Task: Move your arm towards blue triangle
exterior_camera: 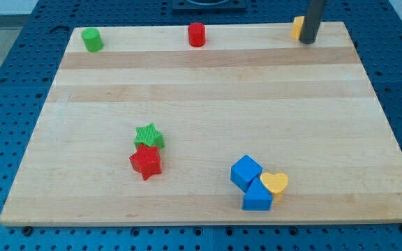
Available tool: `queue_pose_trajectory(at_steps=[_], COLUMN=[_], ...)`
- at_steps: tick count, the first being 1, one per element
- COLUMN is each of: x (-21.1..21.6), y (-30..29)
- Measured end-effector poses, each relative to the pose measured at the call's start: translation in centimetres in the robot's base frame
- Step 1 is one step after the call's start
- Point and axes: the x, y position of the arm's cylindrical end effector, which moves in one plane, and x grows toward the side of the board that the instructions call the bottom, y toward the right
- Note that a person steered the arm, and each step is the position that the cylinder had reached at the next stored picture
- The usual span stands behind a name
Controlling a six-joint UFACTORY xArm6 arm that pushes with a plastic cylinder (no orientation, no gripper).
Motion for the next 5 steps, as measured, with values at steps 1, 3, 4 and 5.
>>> queue_pose_trajectory(at_steps=[1, 3, 4, 5], x=[2.6, 3.9, 5.2, 11.7], y=[-0.8, -2.9, -0.7, 4.9])
